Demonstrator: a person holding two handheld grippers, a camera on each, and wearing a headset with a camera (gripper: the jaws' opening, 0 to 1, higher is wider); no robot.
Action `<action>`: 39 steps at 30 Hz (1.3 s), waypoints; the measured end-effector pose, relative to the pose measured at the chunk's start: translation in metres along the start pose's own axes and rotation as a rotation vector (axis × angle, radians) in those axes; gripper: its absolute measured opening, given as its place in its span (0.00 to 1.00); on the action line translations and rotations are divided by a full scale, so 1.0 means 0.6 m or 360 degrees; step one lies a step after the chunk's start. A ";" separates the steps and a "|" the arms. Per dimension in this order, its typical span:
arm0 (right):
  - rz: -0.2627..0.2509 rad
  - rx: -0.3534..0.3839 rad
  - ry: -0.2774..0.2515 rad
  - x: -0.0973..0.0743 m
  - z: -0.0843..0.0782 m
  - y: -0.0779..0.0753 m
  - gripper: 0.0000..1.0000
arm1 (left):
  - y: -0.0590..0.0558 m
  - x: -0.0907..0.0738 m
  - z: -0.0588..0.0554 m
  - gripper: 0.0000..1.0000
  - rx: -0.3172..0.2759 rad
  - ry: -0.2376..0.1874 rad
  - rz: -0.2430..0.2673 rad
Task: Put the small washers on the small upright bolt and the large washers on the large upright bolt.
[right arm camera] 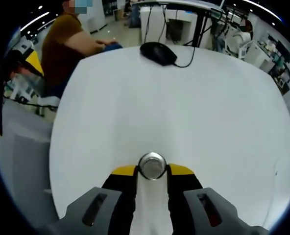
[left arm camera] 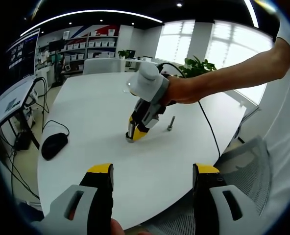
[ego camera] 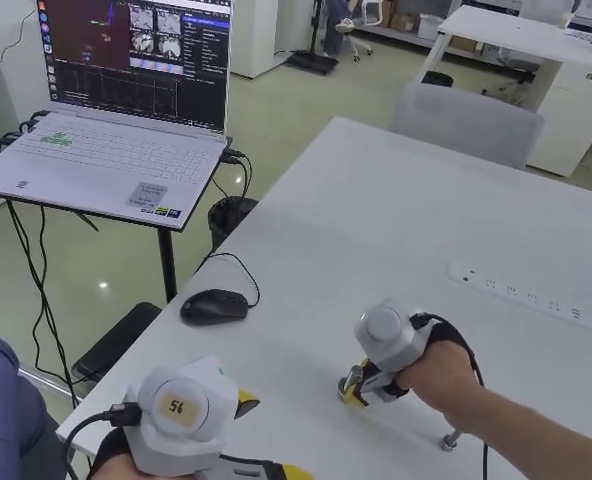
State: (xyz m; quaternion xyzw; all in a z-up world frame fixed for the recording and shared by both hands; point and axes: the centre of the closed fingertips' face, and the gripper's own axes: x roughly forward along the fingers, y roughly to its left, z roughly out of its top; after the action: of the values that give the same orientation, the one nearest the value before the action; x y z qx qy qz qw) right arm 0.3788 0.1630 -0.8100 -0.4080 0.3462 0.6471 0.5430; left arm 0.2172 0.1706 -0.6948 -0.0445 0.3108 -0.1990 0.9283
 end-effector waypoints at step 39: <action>-0.0150 0.0577 -0.0376 -0.101 -0.174 0.153 0.41 | -0.020 0.038 -0.020 0.65 0.0125 0.0116 -0.0122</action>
State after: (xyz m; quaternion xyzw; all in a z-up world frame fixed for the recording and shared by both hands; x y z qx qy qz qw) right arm 0.3088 0.0289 -0.7996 -0.2408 0.3713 0.5915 0.6740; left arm 0.2227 0.1511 -0.7147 -0.0128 0.3345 -0.2480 0.9091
